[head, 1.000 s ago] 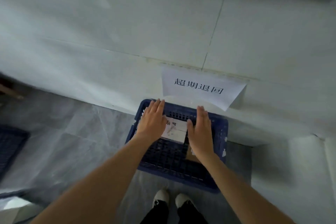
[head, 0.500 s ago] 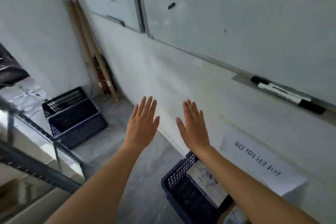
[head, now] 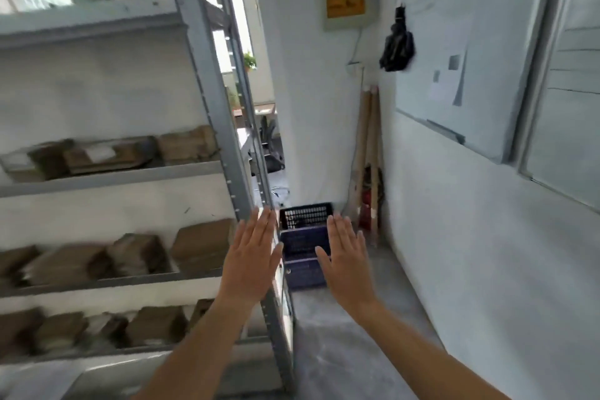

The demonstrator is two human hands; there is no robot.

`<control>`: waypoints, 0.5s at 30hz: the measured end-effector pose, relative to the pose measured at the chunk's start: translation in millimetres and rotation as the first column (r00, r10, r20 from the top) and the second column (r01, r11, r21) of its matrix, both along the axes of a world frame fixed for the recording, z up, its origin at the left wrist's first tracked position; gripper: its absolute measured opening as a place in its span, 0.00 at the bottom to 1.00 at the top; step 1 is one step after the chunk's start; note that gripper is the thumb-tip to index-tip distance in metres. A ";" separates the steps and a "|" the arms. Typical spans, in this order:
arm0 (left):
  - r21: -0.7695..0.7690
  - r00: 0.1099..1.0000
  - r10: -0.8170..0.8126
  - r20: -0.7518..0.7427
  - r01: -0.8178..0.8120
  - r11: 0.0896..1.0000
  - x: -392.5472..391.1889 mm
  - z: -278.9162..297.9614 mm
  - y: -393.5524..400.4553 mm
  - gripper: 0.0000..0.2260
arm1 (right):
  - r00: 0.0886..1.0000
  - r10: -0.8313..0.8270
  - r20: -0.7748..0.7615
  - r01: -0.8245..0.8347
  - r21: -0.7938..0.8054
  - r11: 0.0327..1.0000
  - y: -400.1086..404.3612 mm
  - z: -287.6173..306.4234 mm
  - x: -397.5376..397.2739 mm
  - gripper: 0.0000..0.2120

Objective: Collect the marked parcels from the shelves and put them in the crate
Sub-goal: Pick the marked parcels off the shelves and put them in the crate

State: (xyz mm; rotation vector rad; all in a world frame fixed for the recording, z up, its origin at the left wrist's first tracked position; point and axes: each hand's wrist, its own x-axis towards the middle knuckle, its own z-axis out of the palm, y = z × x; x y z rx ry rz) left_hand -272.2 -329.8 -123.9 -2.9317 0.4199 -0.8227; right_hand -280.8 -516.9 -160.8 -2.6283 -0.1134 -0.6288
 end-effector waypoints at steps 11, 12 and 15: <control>-0.039 0.927 0.369 0.073 -0.367 0.930 3.5 36.5 244.4 0.27 | 0.936 0.334 0.112 -0.331 -0.041 0.943 243.0 62.2 63.4 0.34; -0.050 0.917 0.393 0.066 -0.391 0.919 3.2 34.2 258.0 0.27 | 0.925 0.364 0.111 -0.361 -0.047 0.932 261.9 63.8 66.2 0.34; -0.042 0.898 0.436 0.065 -0.434 0.900 8.3 27.6 292.7 0.26 | 0.887 0.446 0.117 -0.445 -0.043 0.895 309.7 65.6 77.8 0.38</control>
